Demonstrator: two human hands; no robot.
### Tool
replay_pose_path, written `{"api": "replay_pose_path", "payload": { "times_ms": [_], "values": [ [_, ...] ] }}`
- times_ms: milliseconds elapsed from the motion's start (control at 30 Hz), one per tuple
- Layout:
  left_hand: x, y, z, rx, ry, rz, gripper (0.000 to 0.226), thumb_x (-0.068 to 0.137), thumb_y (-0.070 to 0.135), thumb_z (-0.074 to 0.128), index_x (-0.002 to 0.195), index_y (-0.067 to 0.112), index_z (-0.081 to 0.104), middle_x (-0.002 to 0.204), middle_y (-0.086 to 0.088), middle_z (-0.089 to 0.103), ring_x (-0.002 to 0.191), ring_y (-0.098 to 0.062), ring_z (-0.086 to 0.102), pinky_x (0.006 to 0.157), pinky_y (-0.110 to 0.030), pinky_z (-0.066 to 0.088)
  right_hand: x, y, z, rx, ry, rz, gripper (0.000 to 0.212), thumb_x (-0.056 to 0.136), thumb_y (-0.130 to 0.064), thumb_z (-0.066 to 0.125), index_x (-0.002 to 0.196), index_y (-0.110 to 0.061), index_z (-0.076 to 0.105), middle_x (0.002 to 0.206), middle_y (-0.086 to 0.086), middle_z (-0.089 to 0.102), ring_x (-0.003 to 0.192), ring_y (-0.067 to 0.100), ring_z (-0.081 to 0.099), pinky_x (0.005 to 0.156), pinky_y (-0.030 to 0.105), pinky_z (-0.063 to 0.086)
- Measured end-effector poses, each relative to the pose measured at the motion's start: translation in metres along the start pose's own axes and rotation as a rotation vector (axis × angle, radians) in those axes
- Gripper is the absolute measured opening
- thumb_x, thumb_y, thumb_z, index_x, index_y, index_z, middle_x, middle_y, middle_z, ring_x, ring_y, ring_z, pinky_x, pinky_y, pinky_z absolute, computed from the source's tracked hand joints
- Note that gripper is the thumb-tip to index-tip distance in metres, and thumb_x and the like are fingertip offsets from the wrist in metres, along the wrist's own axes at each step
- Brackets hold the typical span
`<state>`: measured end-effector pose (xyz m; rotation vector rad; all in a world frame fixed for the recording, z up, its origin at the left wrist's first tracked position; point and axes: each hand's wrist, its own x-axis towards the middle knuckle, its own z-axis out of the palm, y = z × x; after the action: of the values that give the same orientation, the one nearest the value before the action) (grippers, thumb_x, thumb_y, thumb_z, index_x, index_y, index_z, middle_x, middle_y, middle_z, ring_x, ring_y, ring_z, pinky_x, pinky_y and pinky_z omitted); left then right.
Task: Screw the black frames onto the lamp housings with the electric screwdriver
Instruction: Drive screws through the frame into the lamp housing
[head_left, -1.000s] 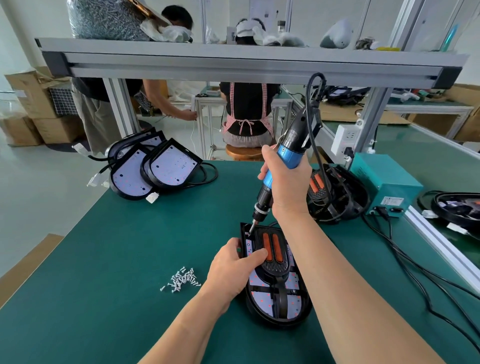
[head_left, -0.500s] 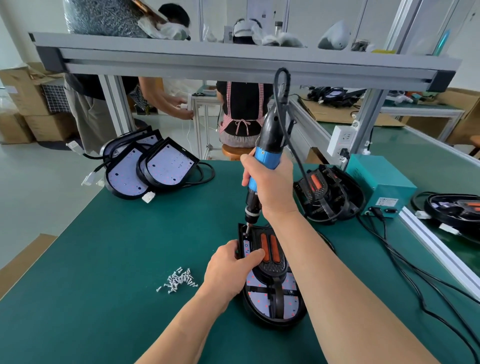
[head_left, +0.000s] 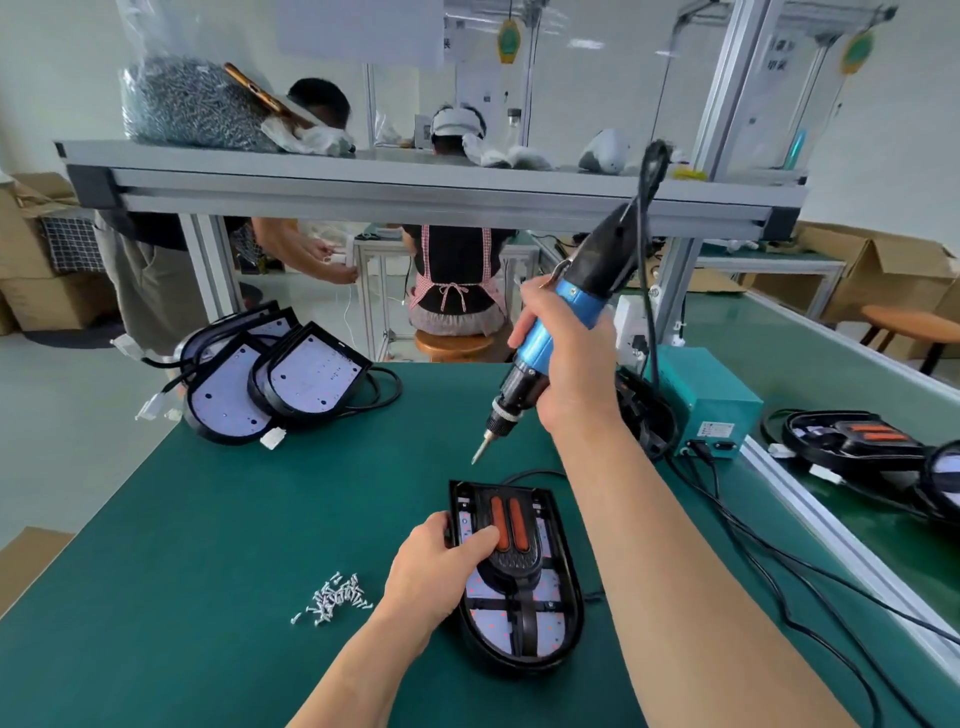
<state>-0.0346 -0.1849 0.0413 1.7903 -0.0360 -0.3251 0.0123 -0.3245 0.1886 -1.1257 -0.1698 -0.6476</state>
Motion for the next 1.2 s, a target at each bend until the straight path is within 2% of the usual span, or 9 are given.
{"api": "replay_pose_path", "payload": {
  "times_ms": [200,400,667,733,800,867,933,1067,1200],
  "values": [
    [0.0,-0.001,0.0,0.002,0.016,-0.006,0.052,0.063,0.058,0.07,0.099,0.02,0.069,0.095,0.002,0.077,0.092,-0.025,0.073,0.091,-0.051,0.056,-0.025,0.008,-0.05,0.243,0.316,0.255,0.021,0.087,-0.019,0.071,0.069,-0.019,0.061,0.059,-0.001,0.055,0.051,0.012,0.05,0.056,0.023,0.045],
    [0.0,0.0,0.0,0.007,0.03,-0.01,0.05,0.062,0.056,0.071,0.099,0.021,0.07,0.095,0.004,0.078,0.093,-0.021,0.073,0.092,-0.049,0.056,-0.065,0.048,-0.119,0.554,0.611,0.403,0.017,0.093,-0.025,0.066,0.08,-0.018,0.058,0.067,-0.007,0.053,0.051,0.009,0.05,0.057,0.024,0.038],
    [0.002,-0.002,-0.002,0.031,0.016,-0.012,0.043,0.076,0.052,0.076,0.106,0.021,0.069,0.102,0.005,0.077,0.095,-0.016,0.072,0.094,-0.044,0.056,-0.086,0.07,-0.155,0.687,0.542,0.403,0.022,0.098,-0.033,0.058,0.081,-0.018,0.055,0.064,-0.009,0.047,0.049,0.007,0.044,0.054,0.023,0.032],
    [0.001,0.001,-0.004,0.128,0.075,0.008,0.062,0.08,0.065,0.068,0.121,0.018,0.065,0.109,0.006,0.071,0.1,-0.015,0.067,0.092,-0.037,0.053,-0.086,0.071,-0.154,0.657,0.52,0.398,0.021,0.097,-0.033,0.058,0.082,-0.018,0.055,0.064,-0.008,0.047,0.049,0.007,0.045,0.055,0.023,0.033],
    [0.0,0.006,-0.011,0.322,0.218,0.046,0.074,0.086,0.07,0.058,0.136,0.016,0.057,0.097,0.006,0.067,0.099,-0.019,0.062,0.085,-0.034,0.048,-0.086,0.072,-0.154,0.644,0.515,0.4,0.021,0.097,-0.032,0.059,0.083,-0.017,0.056,0.065,-0.007,0.048,0.05,0.008,0.046,0.056,0.024,0.034],
    [-0.001,0.009,-0.027,0.492,0.366,0.101,0.06,0.09,0.064,0.055,0.128,0.018,0.061,0.083,0.006,0.066,0.093,-0.022,0.061,0.082,-0.035,0.048,-0.086,0.073,-0.154,0.641,0.514,0.4,0.021,0.096,-0.032,0.06,0.083,-0.017,0.056,0.065,-0.007,0.048,0.05,0.008,0.046,0.056,0.024,0.034],
    [-0.003,0.01,-0.05,0.68,0.433,0.089,0.036,0.091,0.053,0.059,0.111,0.024,0.063,0.097,0.004,0.066,0.096,-0.024,0.059,0.084,-0.037,0.051,-0.086,0.073,-0.155,0.637,0.514,0.4,0.02,0.096,-0.032,0.06,0.083,-0.018,0.056,0.065,-0.008,0.048,0.05,0.008,0.046,0.056,0.024,0.033],
    [-0.005,0.01,-0.093,1.05,0.18,-0.082,0.022,0.085,0.047,0.066,0.098,0.031,0.058,0.109,0.003,0.057,0.104,-0.022,0.052,0.079,-0.033,0.049,-0.086,0.074,-0.155,0.626,0.512,0.401,0.02,0.097,-0.033,0.06,0.084,-0.018,0.056,0.066,-0.007,0.048,0.051,0.008,0.047,0.057,0.025,0.033],
    [-0.006,0.009,-0.099,1.086,0.009,-0.103,0.029,0.081,0.039,0.075,0.101,0.027,0.058,0.1,0.005,0.058,0.079,-0.014,0.058,0.063,-0.026,0.044,-0.087,0.074,-0.155,0.636,0.512,0.404,0.02,0.096,-0.033,0.061,0.084,-0.018,0.056,0.067,-0.008,0.048,0.052,0.008,0.047,0.059,0.025,0.032]
  ]
}}
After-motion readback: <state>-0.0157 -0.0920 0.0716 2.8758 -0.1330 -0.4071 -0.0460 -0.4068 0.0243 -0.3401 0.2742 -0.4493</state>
